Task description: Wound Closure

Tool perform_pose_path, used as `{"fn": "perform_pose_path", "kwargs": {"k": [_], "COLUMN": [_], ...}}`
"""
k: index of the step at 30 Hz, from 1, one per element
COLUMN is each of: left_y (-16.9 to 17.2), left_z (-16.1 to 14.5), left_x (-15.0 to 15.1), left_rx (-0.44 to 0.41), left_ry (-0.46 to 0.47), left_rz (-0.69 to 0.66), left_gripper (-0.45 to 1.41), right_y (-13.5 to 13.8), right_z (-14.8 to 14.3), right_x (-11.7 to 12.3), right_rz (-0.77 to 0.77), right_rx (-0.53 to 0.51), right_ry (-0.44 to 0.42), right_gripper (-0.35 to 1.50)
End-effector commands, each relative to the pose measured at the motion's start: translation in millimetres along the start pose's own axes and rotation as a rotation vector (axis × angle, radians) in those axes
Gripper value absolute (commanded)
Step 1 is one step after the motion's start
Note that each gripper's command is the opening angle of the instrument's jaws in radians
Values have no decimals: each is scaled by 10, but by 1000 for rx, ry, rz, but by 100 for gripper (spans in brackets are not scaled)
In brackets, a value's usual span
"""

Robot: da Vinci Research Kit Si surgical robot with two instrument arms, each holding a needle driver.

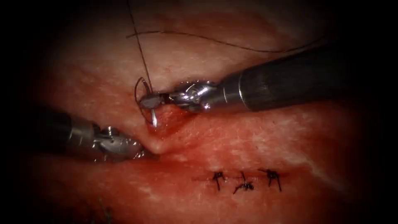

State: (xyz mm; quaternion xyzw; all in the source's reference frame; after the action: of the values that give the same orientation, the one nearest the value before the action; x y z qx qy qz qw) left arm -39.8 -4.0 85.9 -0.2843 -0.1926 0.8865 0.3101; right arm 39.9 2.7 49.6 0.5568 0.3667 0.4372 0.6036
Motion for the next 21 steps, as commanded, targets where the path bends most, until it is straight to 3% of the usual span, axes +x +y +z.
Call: {"fn": "perform_pose_path", "kwargs": {"k": [1,21], "left_y": [5,3], "left_z": [8,6], "left_x": [-5,-7], "left_rx": [-1,0], "left_ry": [-2,-2], "left_rz": [0,1], "left_gripper": [-45,-45], "right_y": [1,-9], "right_z": [10,7], "right_x": [-6,-27], "right_rz": [11,212], "right_rx": [1,-13], "right_ry": [-4,-43], "right_gripper": [-35,-35]}}
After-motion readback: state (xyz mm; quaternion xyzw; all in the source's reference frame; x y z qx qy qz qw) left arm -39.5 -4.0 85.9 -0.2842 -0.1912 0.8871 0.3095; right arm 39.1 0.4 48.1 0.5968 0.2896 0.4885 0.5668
